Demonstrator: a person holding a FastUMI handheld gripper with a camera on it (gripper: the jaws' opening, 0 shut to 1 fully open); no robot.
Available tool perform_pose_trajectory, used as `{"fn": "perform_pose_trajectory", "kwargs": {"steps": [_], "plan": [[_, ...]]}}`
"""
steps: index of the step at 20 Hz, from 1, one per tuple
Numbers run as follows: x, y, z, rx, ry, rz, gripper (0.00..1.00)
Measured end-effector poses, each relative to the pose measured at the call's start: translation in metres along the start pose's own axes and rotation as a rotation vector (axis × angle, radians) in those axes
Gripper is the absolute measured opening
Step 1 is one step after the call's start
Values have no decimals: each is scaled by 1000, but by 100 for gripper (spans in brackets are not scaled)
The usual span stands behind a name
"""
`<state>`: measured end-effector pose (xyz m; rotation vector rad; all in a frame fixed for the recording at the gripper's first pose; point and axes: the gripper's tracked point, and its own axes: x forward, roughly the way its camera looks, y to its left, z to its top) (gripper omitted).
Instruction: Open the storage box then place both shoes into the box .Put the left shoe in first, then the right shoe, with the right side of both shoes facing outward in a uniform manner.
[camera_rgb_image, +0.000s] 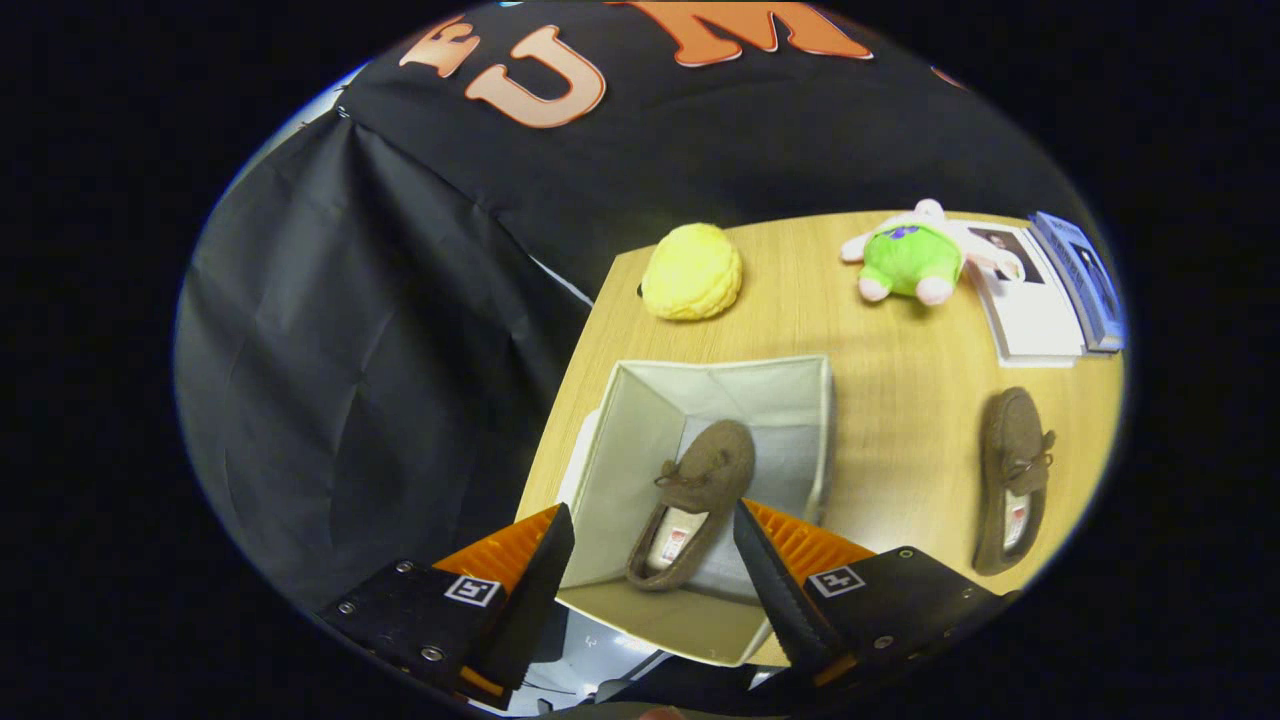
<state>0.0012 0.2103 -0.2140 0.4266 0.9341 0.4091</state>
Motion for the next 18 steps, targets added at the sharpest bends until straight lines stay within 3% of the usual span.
{"fn": "perform_pose_trajectory", "kwargs": {"steps": [8,12,18], "plan": [[-51,-82,23,-66,-151,-147,98],[-67,-155,12,-67,-154,-278,99],[-81,-246,-6,-67,-148,-410,99]]}}
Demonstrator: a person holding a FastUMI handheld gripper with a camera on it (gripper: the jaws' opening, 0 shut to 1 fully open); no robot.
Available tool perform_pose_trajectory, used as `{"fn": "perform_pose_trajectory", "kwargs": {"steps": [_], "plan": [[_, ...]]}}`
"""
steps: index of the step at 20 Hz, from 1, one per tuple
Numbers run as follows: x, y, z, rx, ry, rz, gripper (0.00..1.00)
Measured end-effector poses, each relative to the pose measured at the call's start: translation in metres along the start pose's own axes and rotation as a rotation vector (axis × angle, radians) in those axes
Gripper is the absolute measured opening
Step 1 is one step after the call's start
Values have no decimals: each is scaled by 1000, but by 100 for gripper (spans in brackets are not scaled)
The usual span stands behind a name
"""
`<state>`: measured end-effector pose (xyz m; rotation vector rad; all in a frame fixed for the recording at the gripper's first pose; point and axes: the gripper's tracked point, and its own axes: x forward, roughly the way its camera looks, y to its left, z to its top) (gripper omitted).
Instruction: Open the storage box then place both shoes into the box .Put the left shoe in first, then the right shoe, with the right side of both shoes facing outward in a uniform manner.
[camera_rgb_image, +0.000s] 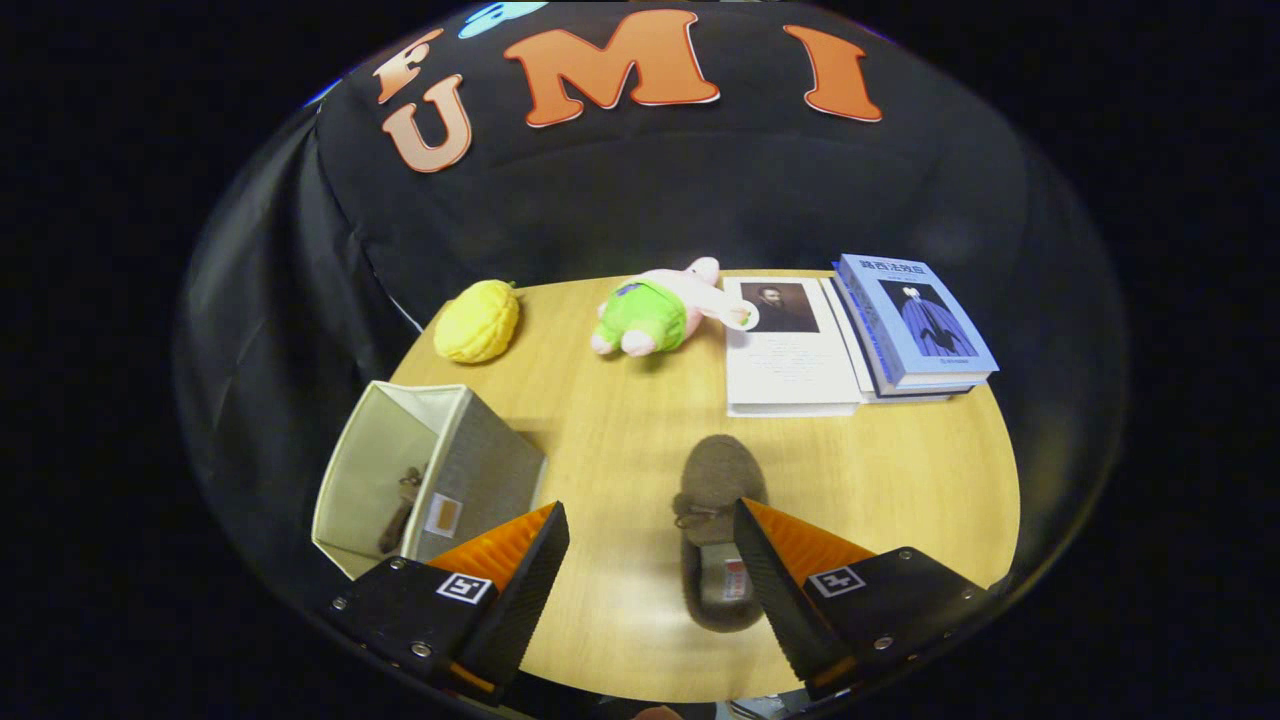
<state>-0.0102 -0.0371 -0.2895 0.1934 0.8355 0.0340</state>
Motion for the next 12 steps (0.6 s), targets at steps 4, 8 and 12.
{"fn": "perform_pose_trajectory", "kwargs": {"steps": [4,8,12], "plan": [[16,-35,-23,-20,37,-31,99],[34,-54,-43,-33,68,-22,98],[50,-67,-63,-66,95,-17,96]]}}
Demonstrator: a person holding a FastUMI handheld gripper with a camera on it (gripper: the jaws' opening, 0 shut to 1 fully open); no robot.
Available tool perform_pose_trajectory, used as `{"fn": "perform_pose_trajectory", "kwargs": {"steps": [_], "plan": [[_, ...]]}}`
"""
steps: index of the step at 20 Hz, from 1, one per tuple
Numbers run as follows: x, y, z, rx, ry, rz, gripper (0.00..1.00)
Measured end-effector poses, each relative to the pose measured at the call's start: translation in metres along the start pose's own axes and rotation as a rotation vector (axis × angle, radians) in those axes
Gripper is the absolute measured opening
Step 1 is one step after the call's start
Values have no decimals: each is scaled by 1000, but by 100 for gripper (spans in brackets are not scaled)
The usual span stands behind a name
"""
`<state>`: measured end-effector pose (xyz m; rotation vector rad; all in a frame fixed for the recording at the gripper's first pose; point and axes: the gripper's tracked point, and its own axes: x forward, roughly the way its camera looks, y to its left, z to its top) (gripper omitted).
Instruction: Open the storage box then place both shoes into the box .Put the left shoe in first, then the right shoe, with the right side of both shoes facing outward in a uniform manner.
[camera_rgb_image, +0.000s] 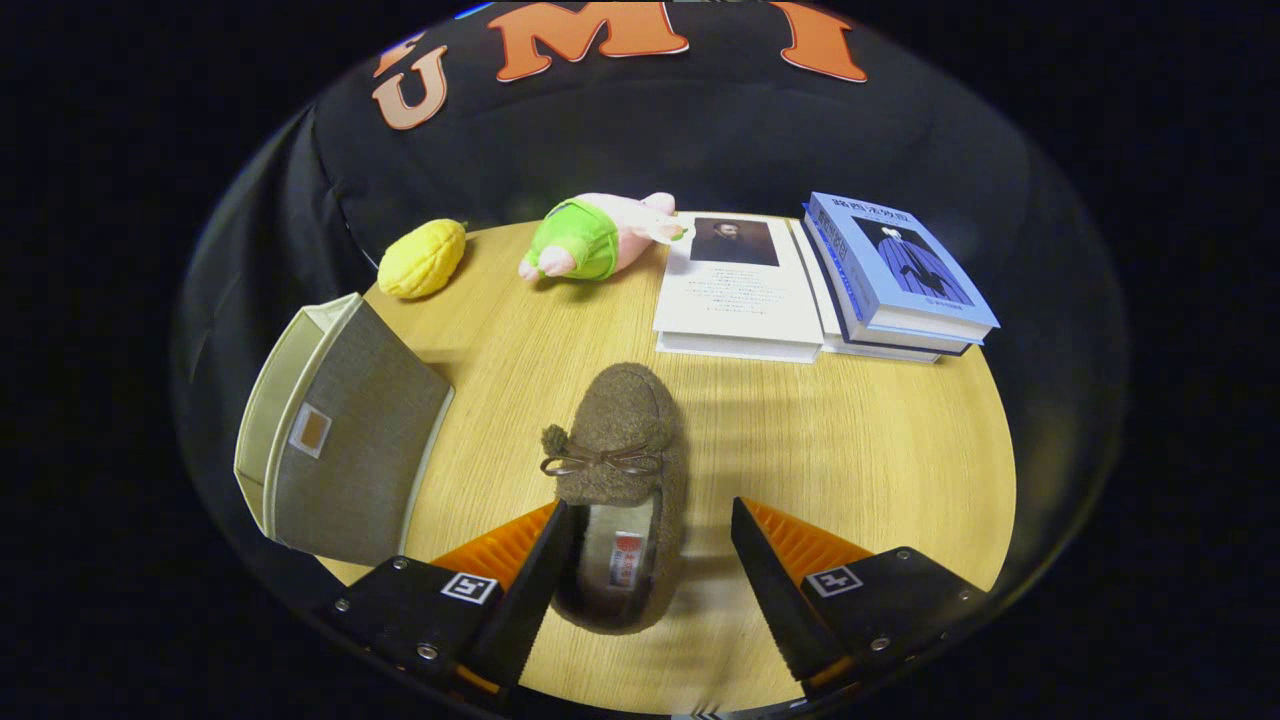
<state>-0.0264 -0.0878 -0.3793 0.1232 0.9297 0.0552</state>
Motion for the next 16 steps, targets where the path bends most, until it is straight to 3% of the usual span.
{"fn": "perform_pose_trajectory", "kwargs": {"steps": [5,9,12,13,14,16], "plan": [[22,-11,-18,-55,45,-10,87],[43,-16,-9,-74,15,-31,69],[52,-5,-5,-32,10,-11,43],[55,-6,-3,-12,9,-26,36],[58,-11,-3,5,12,-59,22],[58,-11,0,79,16,-75,7]]}}
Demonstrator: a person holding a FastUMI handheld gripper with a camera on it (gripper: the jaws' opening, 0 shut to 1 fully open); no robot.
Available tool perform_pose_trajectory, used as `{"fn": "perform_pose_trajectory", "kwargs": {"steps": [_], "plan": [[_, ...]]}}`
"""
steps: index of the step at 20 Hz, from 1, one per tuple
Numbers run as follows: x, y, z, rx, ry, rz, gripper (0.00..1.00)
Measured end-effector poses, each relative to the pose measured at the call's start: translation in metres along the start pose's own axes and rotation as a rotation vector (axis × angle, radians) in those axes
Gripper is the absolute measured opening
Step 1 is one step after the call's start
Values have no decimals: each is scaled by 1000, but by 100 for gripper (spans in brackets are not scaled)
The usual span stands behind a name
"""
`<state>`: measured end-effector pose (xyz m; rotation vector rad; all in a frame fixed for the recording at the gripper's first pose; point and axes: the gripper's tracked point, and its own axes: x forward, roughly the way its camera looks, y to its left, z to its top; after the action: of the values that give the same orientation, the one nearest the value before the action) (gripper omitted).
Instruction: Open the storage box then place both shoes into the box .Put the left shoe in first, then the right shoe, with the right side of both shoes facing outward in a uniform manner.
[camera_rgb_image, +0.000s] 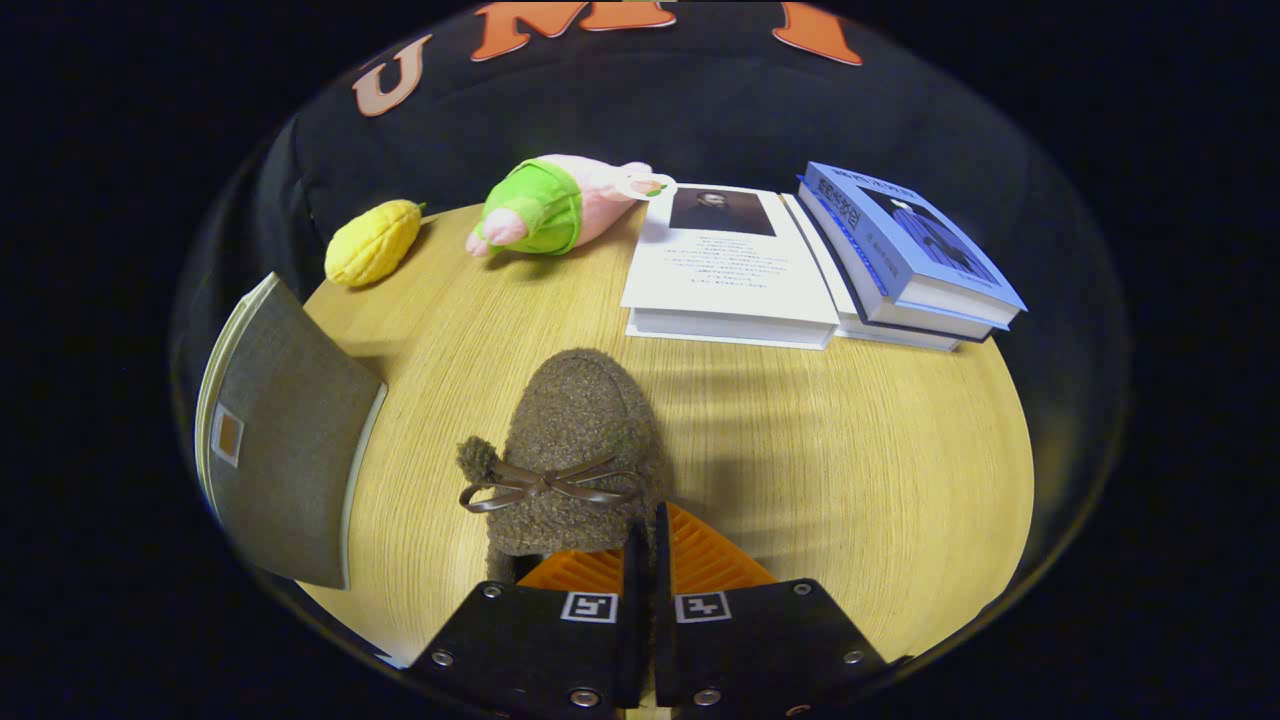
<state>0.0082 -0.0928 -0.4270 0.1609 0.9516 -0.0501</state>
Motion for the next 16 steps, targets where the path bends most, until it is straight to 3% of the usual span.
{"fn": "perform_pose_trajectory", "kwargs": {"steps": [7,16], "plan": [[-18,12,14,169,13,19,2],[-88,61,65,206,-77,100,2]]}}
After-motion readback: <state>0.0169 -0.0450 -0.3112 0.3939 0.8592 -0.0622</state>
